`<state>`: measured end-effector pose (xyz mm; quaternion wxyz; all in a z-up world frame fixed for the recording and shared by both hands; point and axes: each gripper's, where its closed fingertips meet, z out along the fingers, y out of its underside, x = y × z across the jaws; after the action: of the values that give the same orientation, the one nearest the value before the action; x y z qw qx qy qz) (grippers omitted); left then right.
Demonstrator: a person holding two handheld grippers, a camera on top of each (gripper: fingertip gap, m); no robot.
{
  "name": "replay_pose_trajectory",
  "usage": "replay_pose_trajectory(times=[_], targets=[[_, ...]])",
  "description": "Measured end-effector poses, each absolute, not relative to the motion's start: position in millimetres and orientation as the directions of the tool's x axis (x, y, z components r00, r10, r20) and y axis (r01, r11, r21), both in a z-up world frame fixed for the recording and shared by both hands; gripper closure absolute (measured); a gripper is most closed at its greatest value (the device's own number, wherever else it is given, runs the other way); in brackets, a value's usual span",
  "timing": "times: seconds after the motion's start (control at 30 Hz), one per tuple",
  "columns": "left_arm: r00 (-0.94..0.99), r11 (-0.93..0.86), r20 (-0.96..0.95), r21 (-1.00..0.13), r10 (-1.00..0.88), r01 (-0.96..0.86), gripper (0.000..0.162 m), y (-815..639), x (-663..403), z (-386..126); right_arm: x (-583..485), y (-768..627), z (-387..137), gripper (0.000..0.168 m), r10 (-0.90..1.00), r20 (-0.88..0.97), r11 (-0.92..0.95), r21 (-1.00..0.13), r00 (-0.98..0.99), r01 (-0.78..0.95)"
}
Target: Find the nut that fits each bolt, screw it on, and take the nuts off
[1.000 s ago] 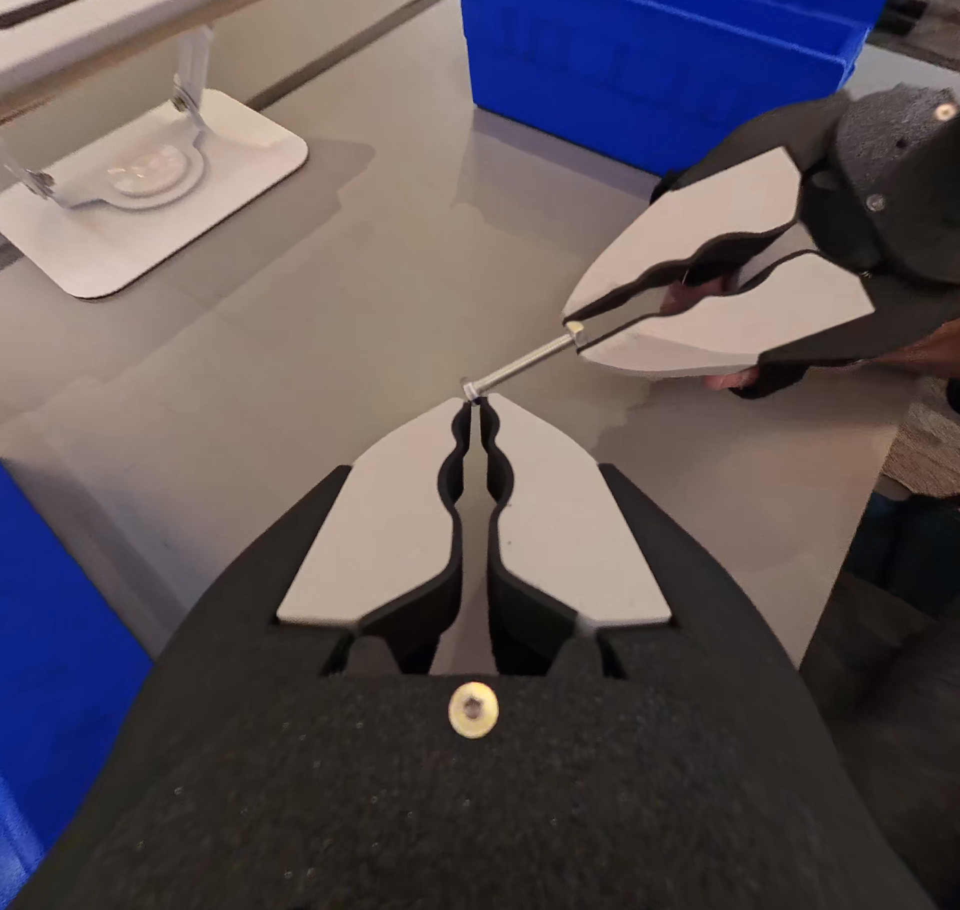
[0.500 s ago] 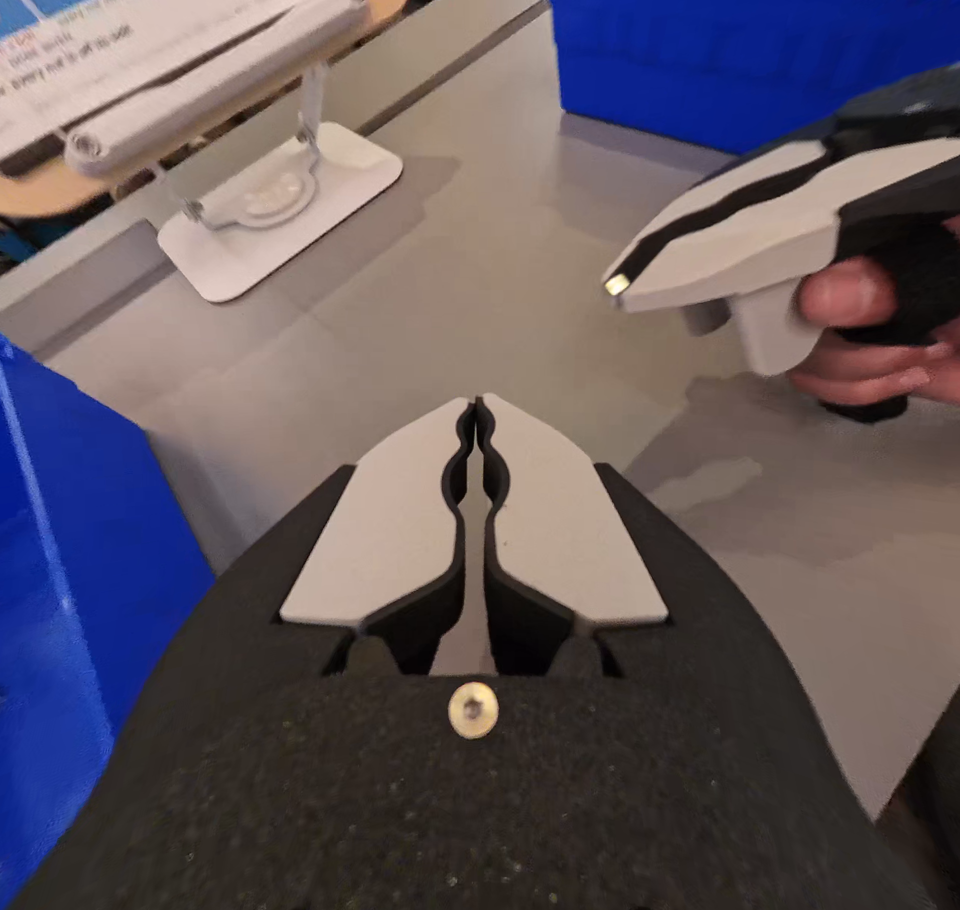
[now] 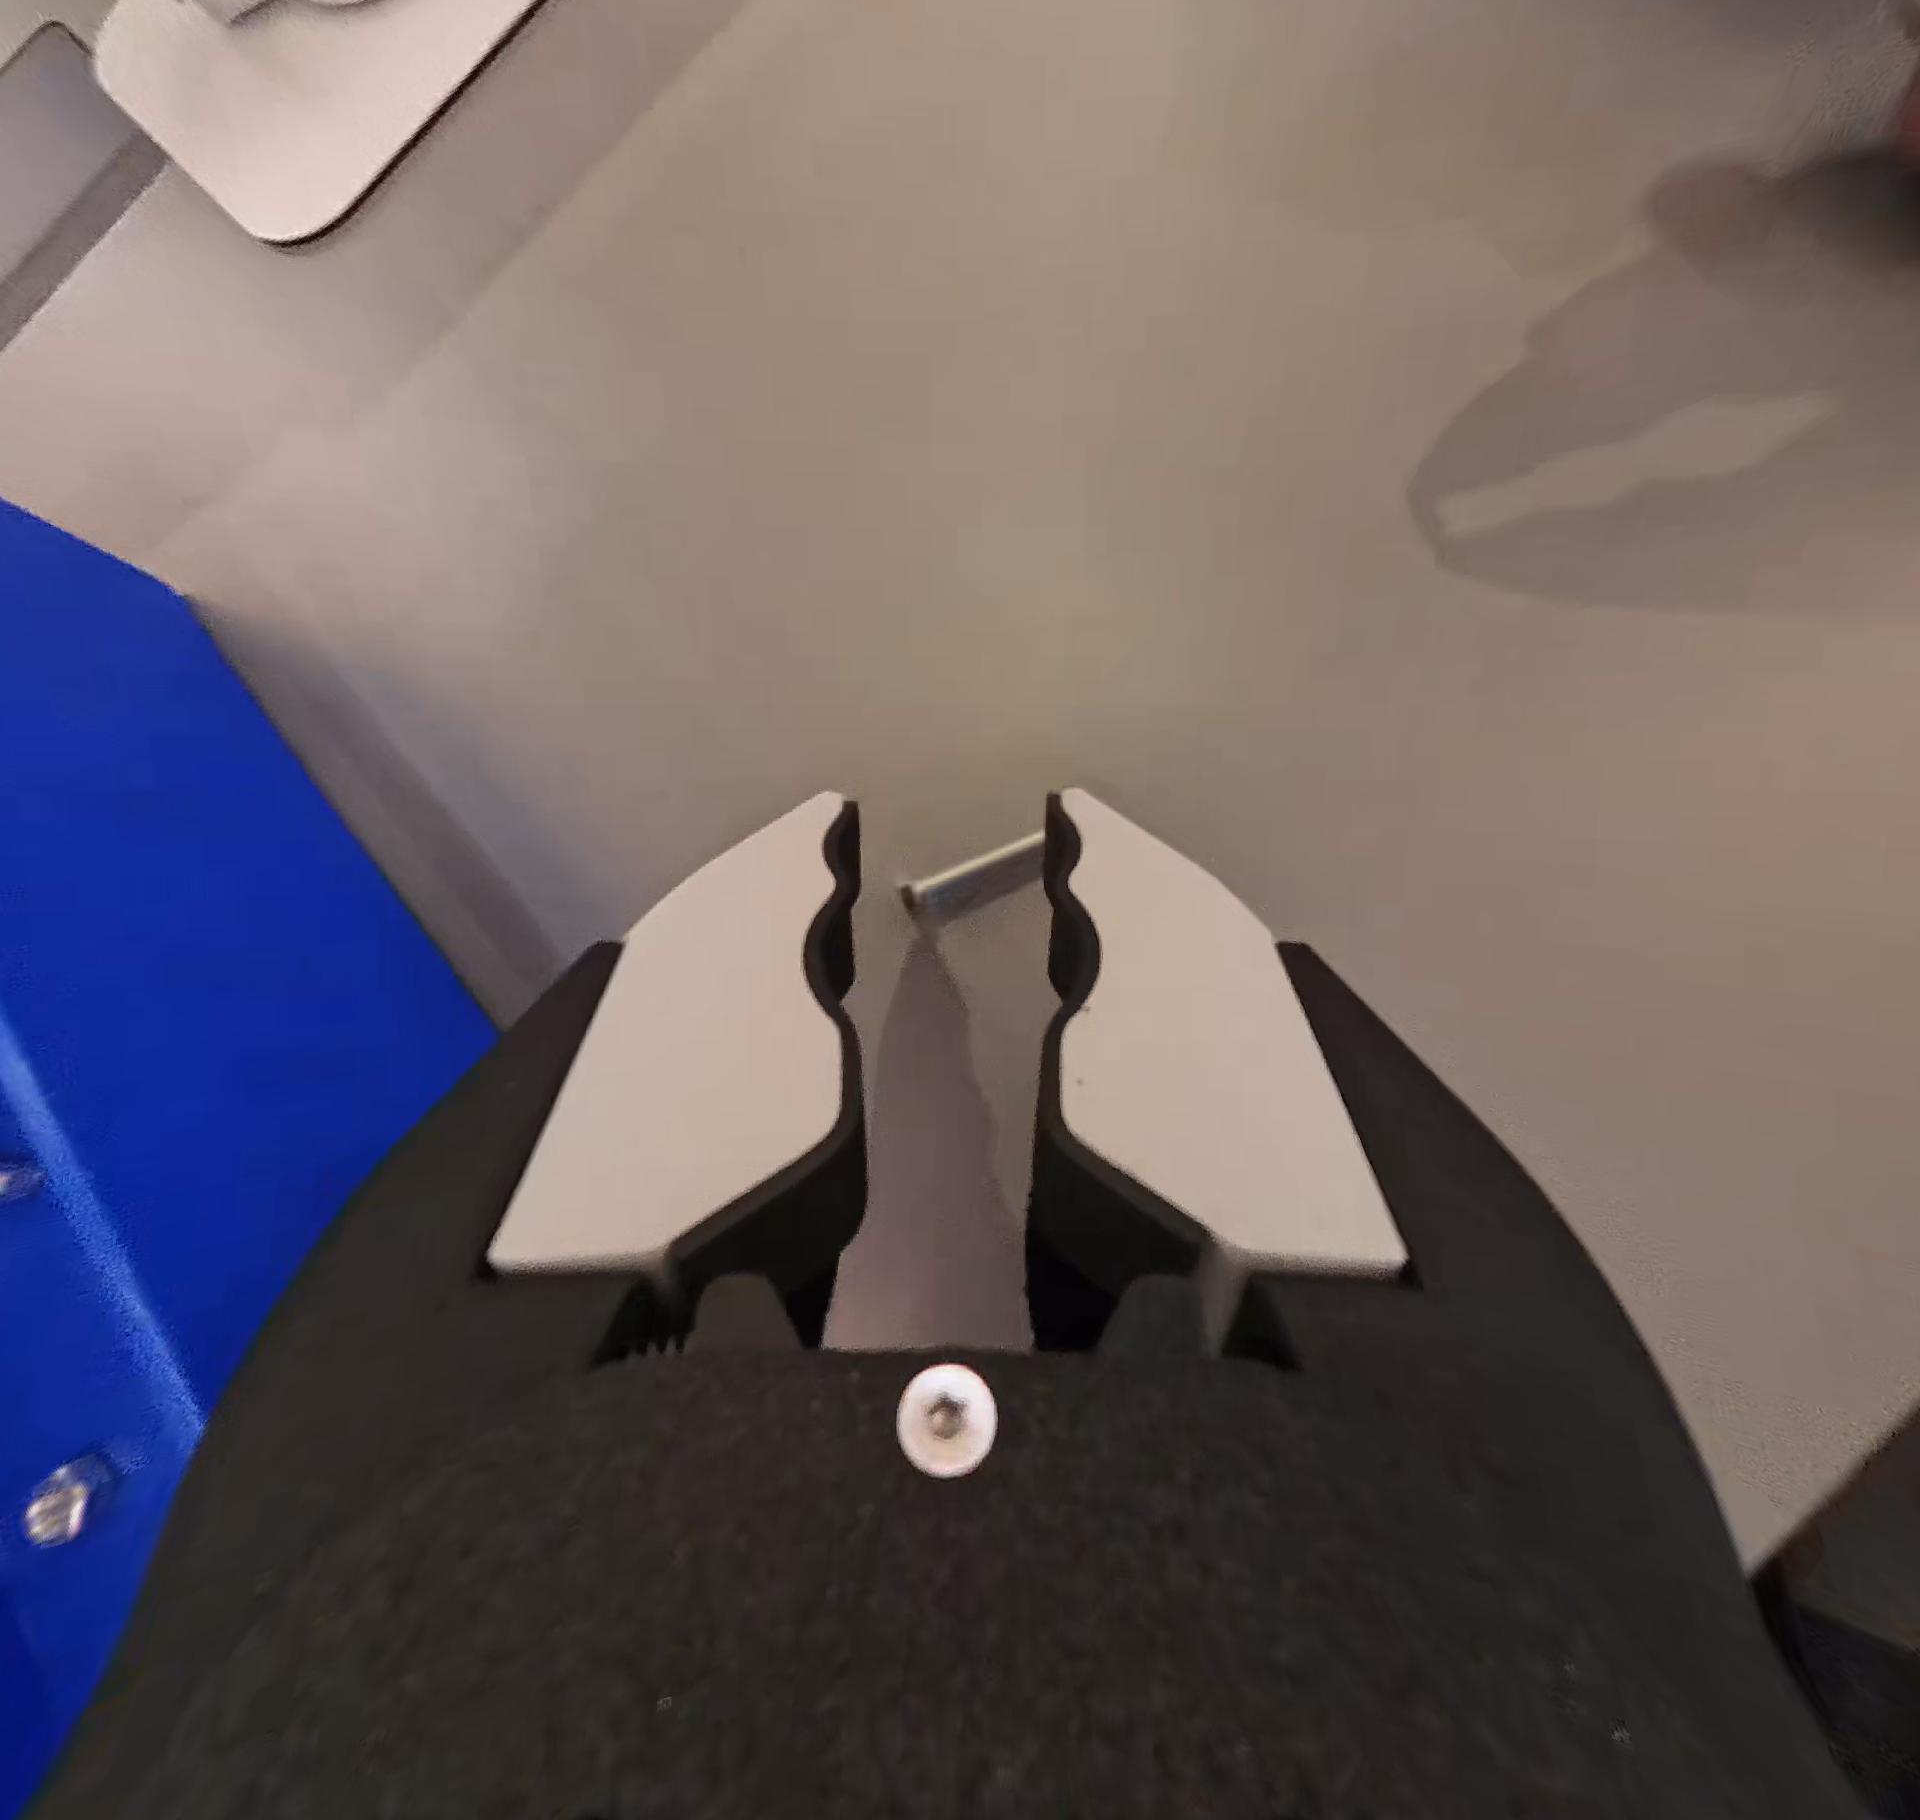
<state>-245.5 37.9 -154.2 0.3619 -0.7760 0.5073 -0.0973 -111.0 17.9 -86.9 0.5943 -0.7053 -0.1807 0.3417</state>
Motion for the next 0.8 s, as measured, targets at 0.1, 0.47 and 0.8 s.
replay_pose_trajectory(times=[0.1,0.47,0.8], targets=[[0.490,-0.274,-0.219,-0.610,-0.844,-0.744,0.126,42,-256,-169,-114,16,-87,0.158,0.670,-0.240,-0.213,-0.969,0.702,-0.128],[0.516,-0.338,-0.193,-0.562,-0.835,-0.755,0.133,40,-278,-182,-118,13,-83,0.158,0.695,-0.272,-0.225,-0.961,0.666,-0.158],[0.465,-0.362,-0.031,-0.583,-0.885,-0.727,0.135,16,-252,-192,-120,12,-83,0.158,0.704,-0.257,-0.215,-0.966,0.662,-0.146]])
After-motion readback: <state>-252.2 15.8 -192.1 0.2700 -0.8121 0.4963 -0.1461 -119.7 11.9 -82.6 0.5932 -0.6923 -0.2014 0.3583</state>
